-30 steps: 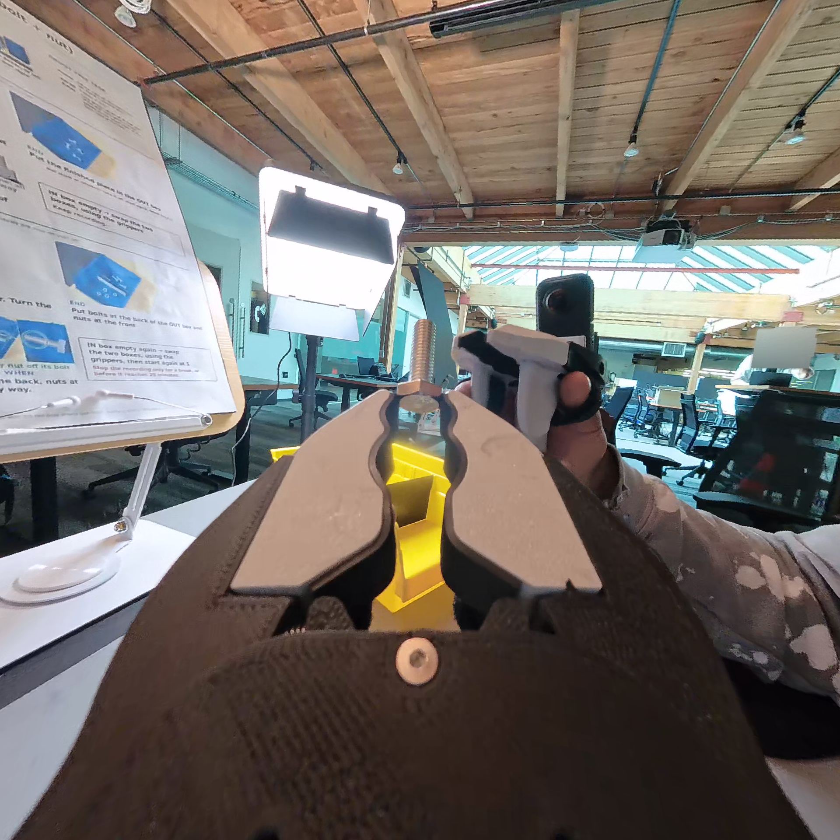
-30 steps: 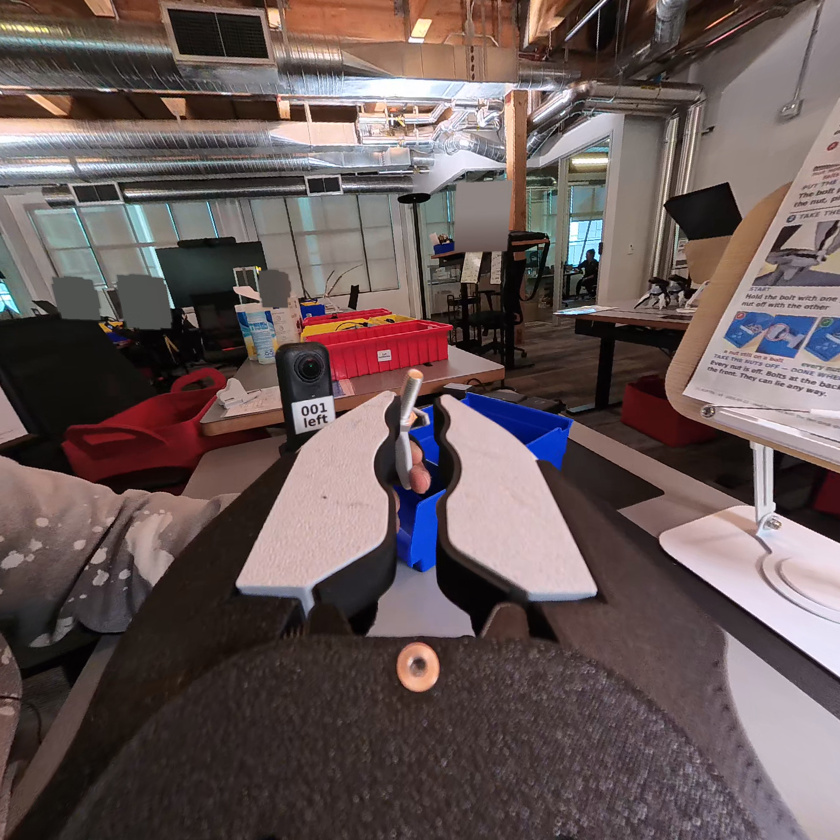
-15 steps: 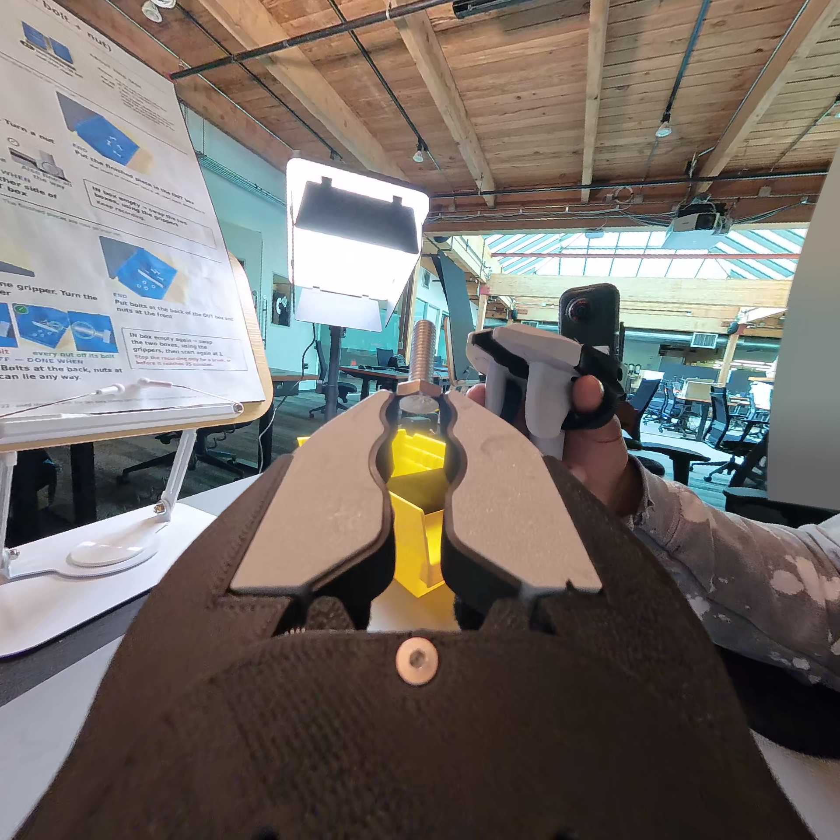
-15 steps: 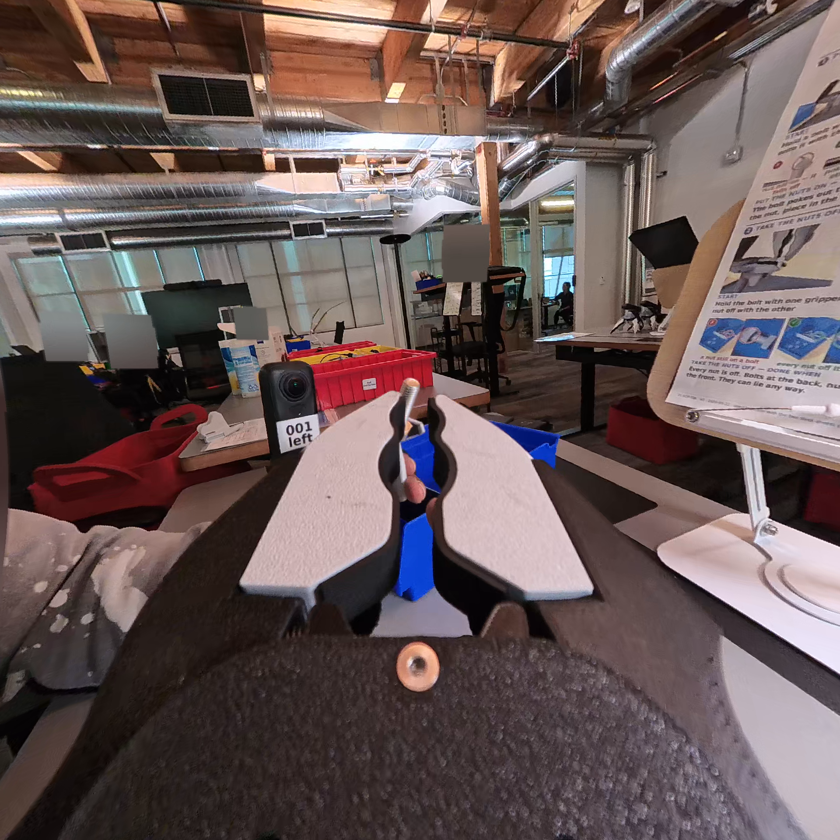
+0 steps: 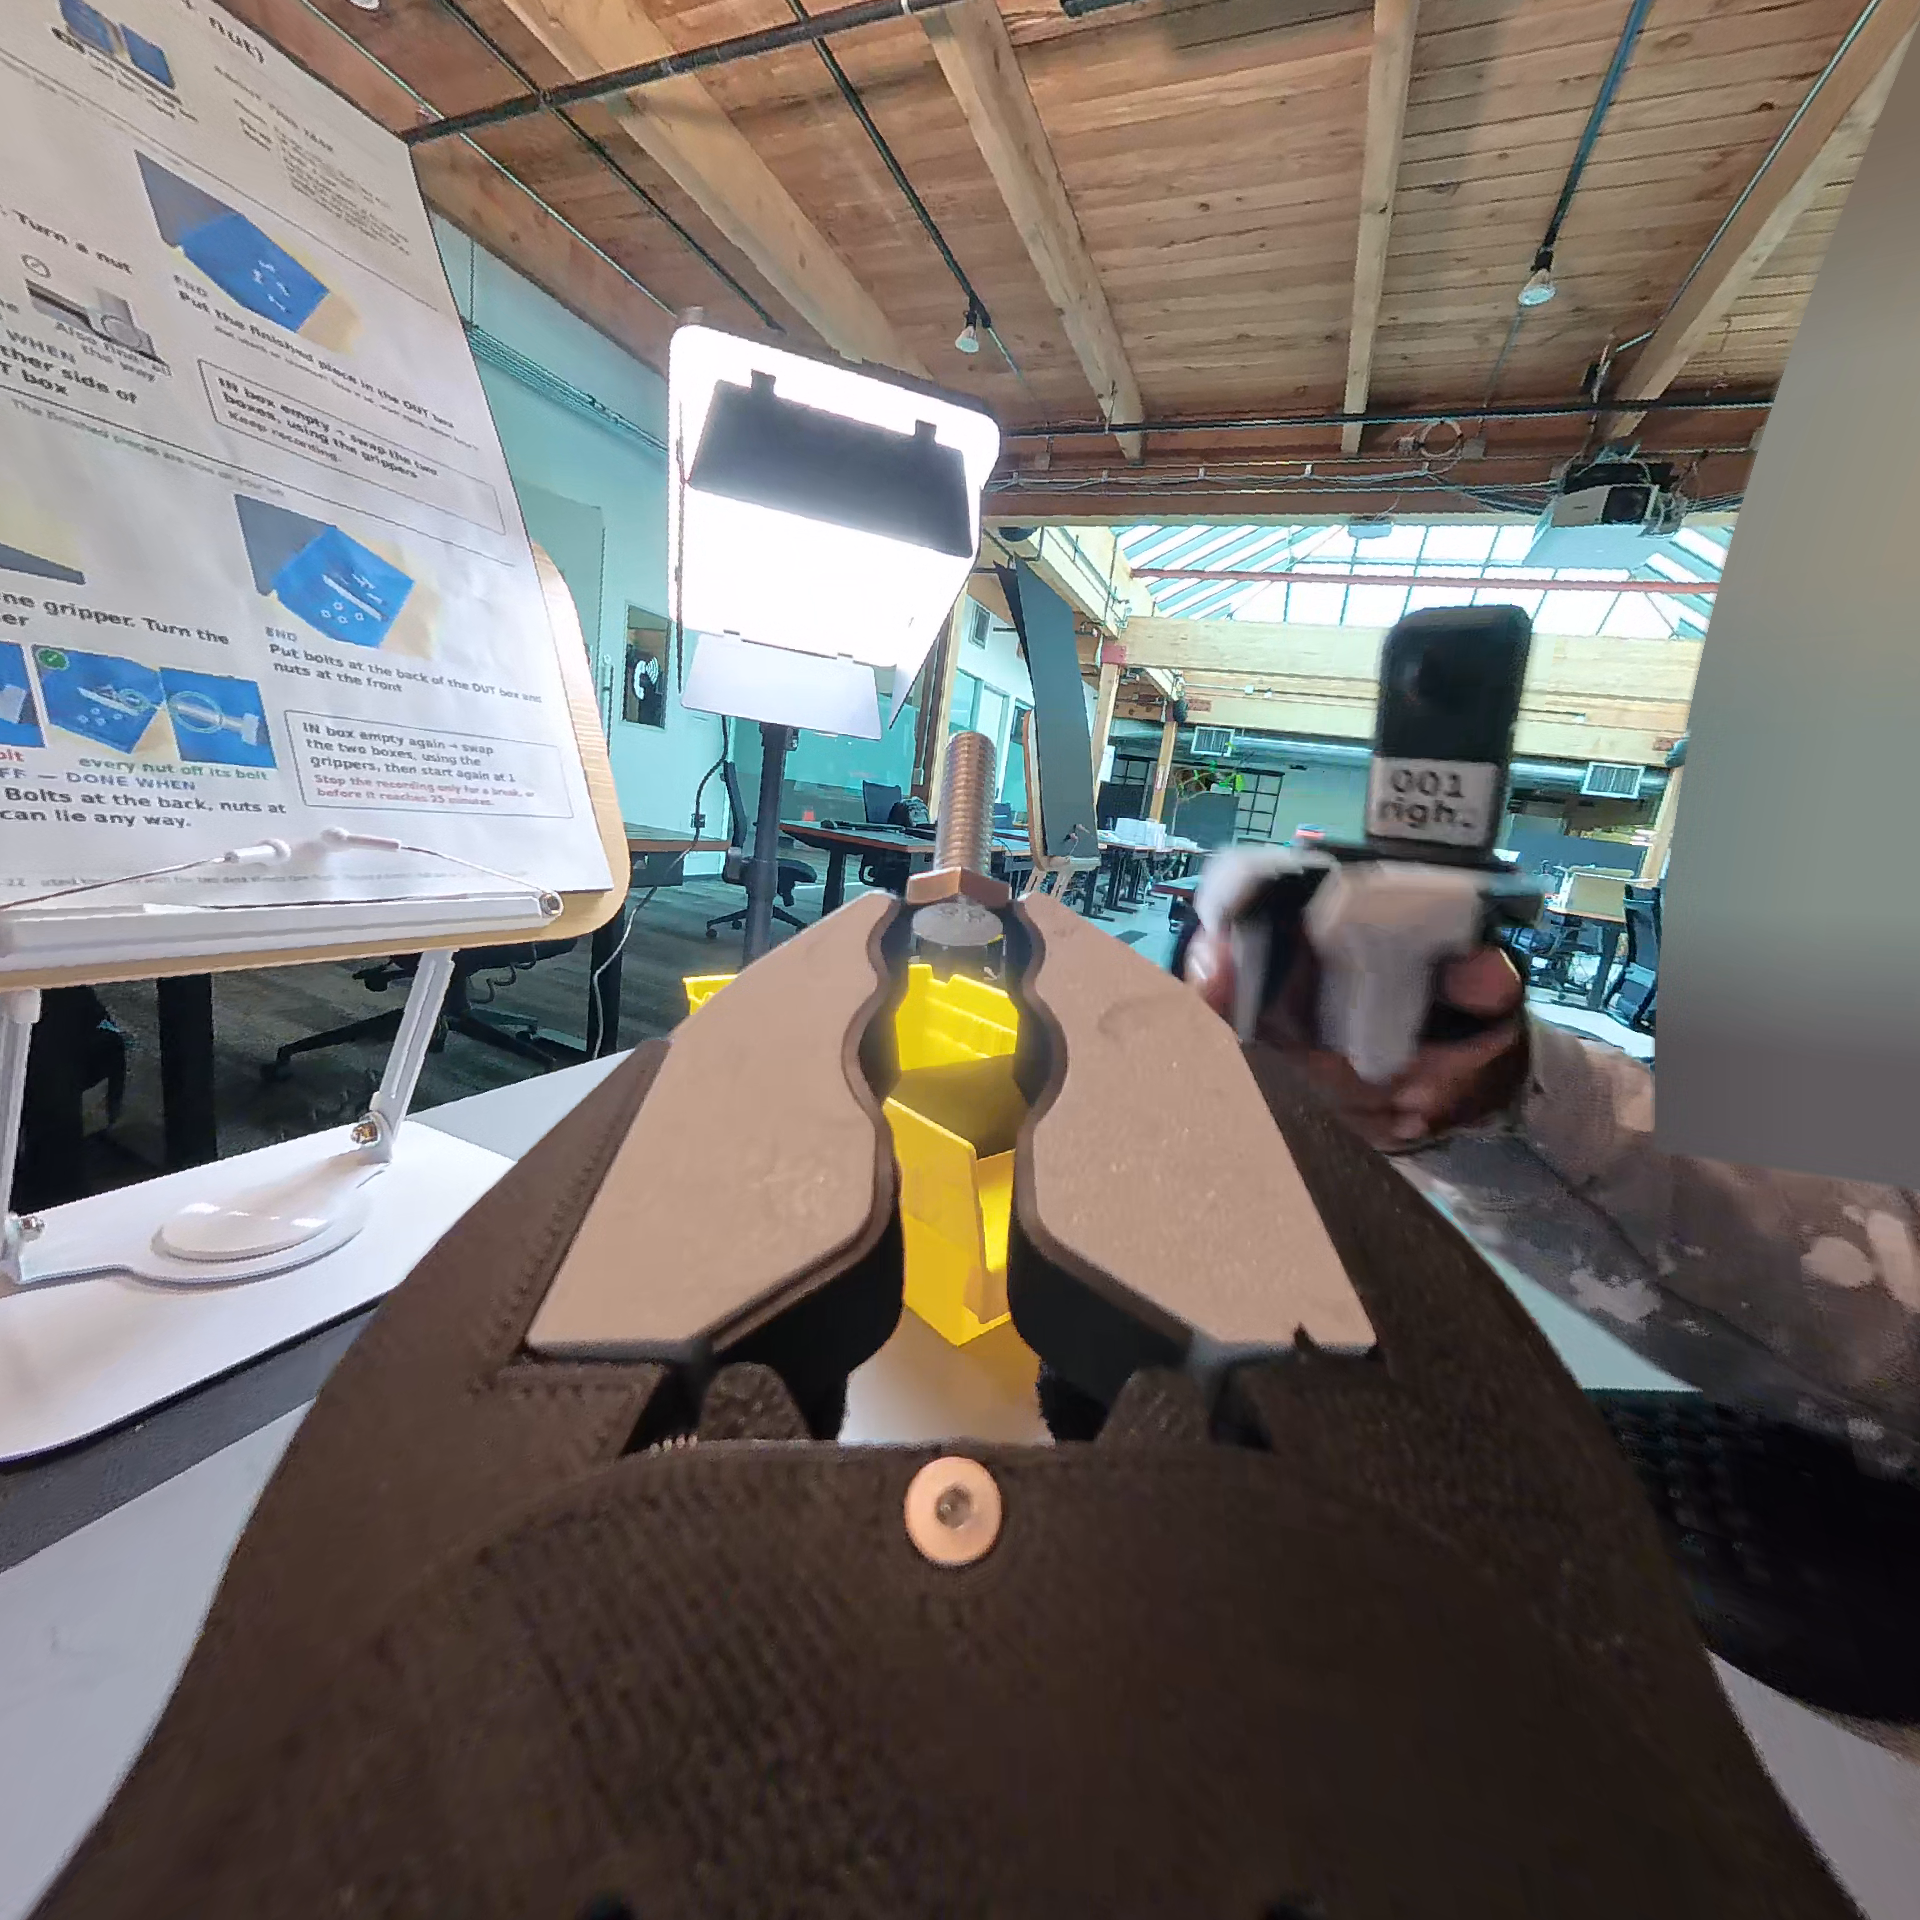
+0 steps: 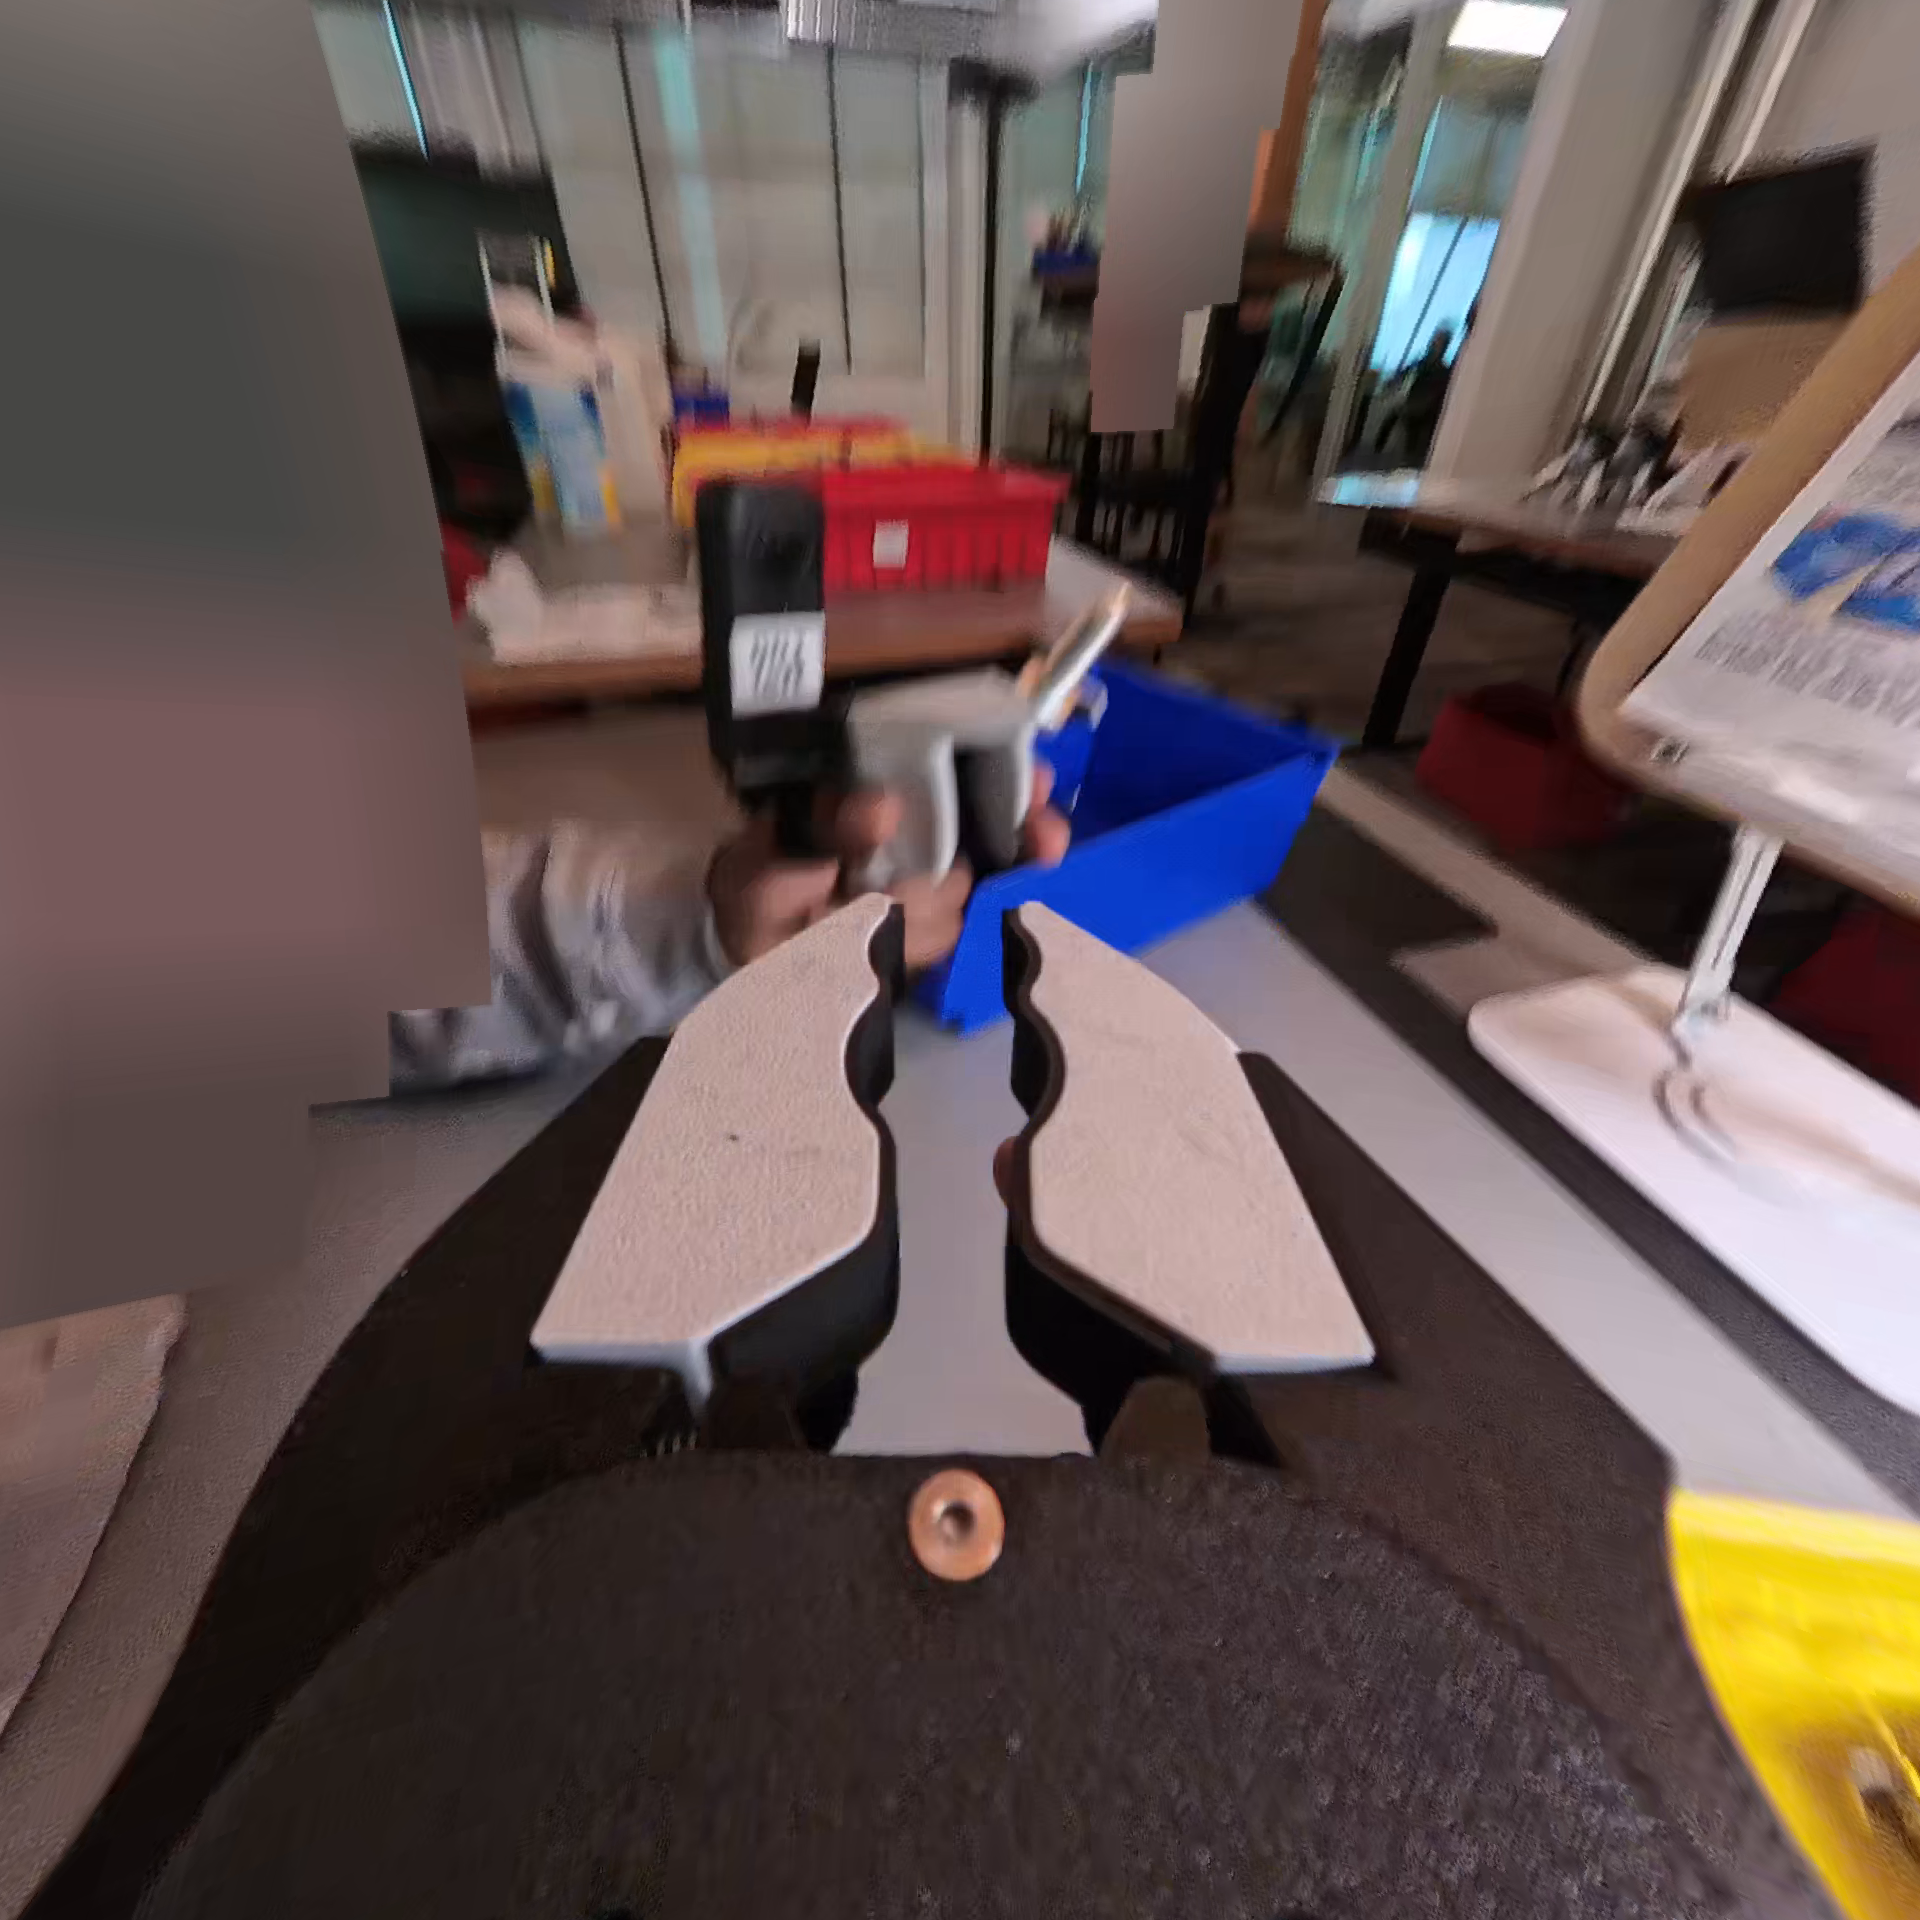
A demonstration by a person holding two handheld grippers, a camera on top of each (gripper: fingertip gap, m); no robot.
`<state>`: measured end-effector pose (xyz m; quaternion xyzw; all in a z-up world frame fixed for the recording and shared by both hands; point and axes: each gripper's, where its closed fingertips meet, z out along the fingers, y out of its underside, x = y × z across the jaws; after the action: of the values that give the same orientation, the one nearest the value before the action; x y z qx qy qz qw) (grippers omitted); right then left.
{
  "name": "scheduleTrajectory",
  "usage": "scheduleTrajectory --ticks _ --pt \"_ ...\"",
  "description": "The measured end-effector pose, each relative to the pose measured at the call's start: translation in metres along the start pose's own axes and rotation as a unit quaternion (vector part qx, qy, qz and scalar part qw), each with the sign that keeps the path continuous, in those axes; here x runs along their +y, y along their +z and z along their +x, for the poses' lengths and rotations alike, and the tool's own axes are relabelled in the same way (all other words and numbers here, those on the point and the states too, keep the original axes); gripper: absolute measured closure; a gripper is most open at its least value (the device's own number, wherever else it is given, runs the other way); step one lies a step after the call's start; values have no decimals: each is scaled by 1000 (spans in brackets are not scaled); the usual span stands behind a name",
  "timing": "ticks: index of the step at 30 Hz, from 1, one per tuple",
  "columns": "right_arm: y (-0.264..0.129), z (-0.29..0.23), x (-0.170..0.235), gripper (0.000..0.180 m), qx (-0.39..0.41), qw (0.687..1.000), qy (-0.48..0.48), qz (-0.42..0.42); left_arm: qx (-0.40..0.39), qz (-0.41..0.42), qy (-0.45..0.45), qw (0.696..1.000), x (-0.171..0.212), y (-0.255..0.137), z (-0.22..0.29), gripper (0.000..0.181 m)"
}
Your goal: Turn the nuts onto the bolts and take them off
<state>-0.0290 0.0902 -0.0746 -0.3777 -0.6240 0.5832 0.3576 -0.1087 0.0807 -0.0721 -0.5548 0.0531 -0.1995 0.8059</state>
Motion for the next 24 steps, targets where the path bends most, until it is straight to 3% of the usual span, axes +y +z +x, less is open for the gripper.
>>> scheduleTrajectory --ticks 5,9,16,24 --pt "-79 -86 123 158 -17 968 15 -251 8 6 3 1000 -6 1 4 163" --pt "-128 -172 182 151 -36 930 43 -364 18 3 9 1000 -6 4 13 163" --pt "-145 -237 203 144 -35 903 21 -427 39 3 21 999 -12 7 33 163" --pt "-136 -245 219 147 -35 878 -16 -477 55 8 36 998 -23 6 49 163"
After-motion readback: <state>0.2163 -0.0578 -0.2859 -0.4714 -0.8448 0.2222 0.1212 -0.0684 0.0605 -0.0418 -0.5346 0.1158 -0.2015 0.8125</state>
